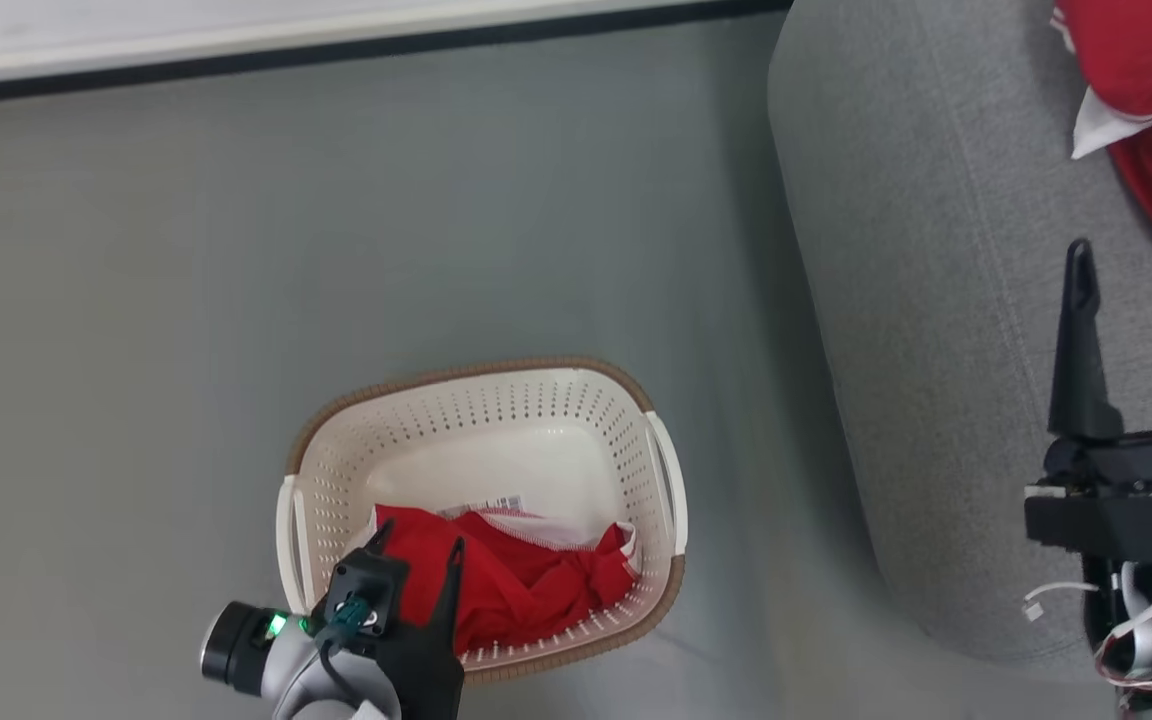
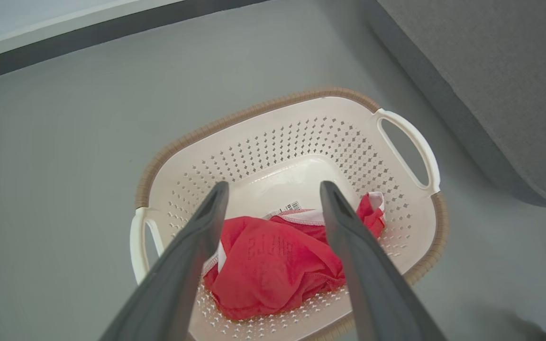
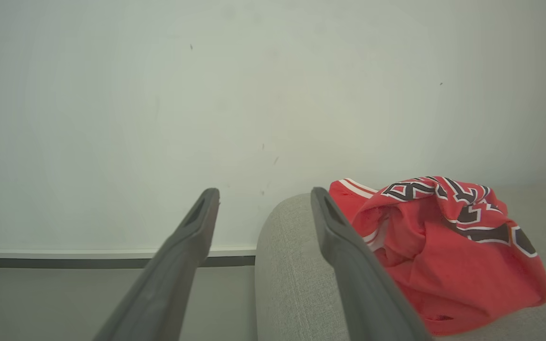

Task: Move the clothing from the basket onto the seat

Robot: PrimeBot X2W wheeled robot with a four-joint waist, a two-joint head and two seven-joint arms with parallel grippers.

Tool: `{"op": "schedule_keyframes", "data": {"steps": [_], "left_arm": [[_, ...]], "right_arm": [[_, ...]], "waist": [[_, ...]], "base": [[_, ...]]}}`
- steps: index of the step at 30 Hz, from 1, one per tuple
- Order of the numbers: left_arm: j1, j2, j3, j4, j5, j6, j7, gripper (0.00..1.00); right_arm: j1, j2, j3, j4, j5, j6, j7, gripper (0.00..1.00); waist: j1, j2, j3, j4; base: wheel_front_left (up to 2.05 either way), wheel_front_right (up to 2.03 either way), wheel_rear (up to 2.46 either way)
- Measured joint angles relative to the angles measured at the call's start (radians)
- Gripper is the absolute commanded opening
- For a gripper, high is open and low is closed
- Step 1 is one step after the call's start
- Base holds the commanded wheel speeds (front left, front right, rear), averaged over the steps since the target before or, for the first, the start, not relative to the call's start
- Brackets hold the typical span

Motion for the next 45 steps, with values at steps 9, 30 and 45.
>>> {"op": "schedule_keyframes", "data": {"steps": [9, 30, 45], "left_arm": [[-0.130, -0.003, -0.041, 0.085, 0.054, -0.015, 0.027, 1.00], [-0.368, -0.024, -0.116, 0.266, 0.138, -0.041, 0.095, 1.00], [-0.464, -0.014, -0.146, 0.382, 0.186, -0.048, 0.123, 1.00]], "right_arm": [[-0.090, -0.018, -0.031, -0.049, 0.000, 0.000, 0.001, 1.00], [-0.271, -0.042, -0.048, -0.108, -0.007, 0.000, 0.007, 1.00], [-0.328, -0.017, -0.002, -0.076, -0.011, 0.017, -0.009, 1.00]], "waist": [[0.0000, 0.0001, 0.119, -0.001], [0.0000, 0.0000, 0.375, 0.021], [-0.0002, -0.0001, 0.440, 0.007]], "base": [[0.00, 0.00, 0.00], [0.00, 0.00, 0.00], [0.00, 0.00, 0.00]]}}
